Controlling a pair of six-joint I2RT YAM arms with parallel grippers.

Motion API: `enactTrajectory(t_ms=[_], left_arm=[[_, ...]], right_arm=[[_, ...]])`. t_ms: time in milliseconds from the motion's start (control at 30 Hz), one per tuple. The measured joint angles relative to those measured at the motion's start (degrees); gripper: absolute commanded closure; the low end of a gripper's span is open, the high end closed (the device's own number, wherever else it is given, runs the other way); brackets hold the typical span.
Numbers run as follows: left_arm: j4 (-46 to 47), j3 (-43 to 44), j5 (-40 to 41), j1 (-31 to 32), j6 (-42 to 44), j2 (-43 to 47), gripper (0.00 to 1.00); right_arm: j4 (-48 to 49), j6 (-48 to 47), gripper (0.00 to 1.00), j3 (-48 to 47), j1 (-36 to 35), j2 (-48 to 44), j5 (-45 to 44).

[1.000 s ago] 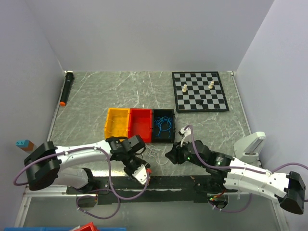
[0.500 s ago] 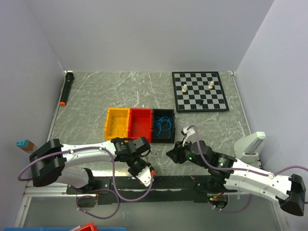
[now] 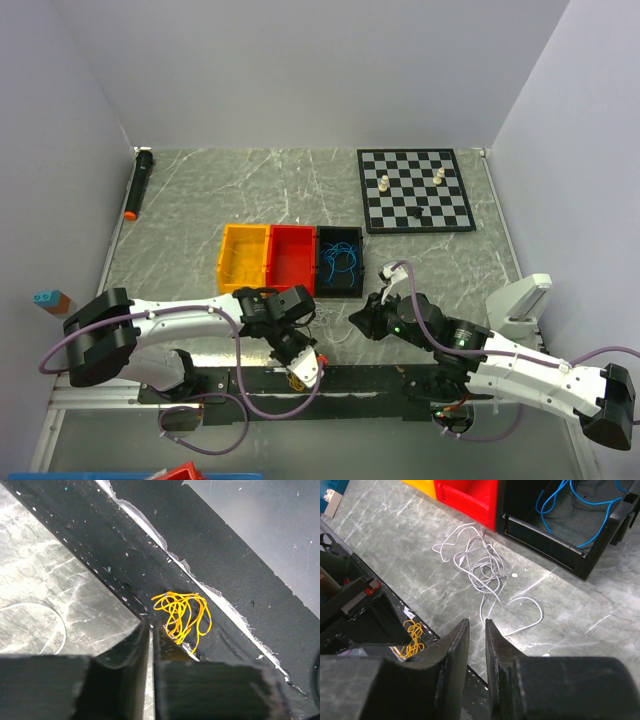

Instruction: Untangle the cables

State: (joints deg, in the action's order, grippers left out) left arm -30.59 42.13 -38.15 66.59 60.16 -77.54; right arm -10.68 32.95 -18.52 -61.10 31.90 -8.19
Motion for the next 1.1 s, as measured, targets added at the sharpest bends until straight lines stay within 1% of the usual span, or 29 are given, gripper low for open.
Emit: enactTrajectory(t_ms=[33, 67, 100, 133, 167, 233, 333, 433, 567, 667, 767, 1100], left_arm=[[0.2, 0.0, 0.1, 0.0, 0.0, 0.0, 0.89], [0.1, 0.0, 0.2, 0.1, 0.1, 0.0, 0.84], [-0.2, 0.0, 0.4, 0.1, 0.2, 0.0, 0.75], [-0.6, 0.0, 0.6, 0.1, 0.5, 0.0, 0.71], [-1.2, 0.0, 0.7, 0.1, 1.1, 0.0, 0.64], [-4.0, 0.3, 0.9, 0.1, 2.4, 0.1, 0.54], [-7.4, 0.8, 0.5, 0.2, 3.9, 0.2, 0.49], [-8.7, 0.9, 0.5, 0.5, 4.4, 0.2, 0.49], [-9.1, 0.9, 0.5, 1.3, 5.0, 0.1, 0.51], [-7.0, 0.4, 0.5, 2.5, 4.2, 0.0, 0.56], [-4.7, -0.4, 0.6, 3.4, 3.3, -0.6, 0.64], [-1.7, -1.4, 0.9, 4.3, 1.7, -2.6, 0.71]], right_arm=[[-0.1, 0.1, 0.72, 0.0, 0.0, 0.0, -0.1], [-0.1, 0.1, 0.71, 0.0, 0.0, 0.0, -0.1], [-0.1, 0.2, 0.69, 0.0, 0.0, 0.0, -0.2], [-0.2, 0.2, 0.69, 0.0, 0.0, 0.0, -0.2], [-0.3, 0.3, 0.69, 0.0, 0.0, 0.0, -0.2], [-0.5, 0.2, 0.69, 0.0, 0.0, -0.2, -0.2], [-0.5, 0.2, 0.68, 0.0, 0.0, -0.2, -0.3], [-0.5, 0.2, 0.68, 0.0, 0.0, 0.1, -0.3], [-0.6, 0.2, 0.69, 0.0, 0.0, 0.4, -0.4], [-0.7, 0.2, 0.69, 0.0, 0.0, 0.3, -0.6], [-1.0, 0.2, 0.69, 0.0, 0.2, 0.0, -0.8], [-1.0, 0.2, 0.70, 0.3, 0.9, -0.9, -1.0]])
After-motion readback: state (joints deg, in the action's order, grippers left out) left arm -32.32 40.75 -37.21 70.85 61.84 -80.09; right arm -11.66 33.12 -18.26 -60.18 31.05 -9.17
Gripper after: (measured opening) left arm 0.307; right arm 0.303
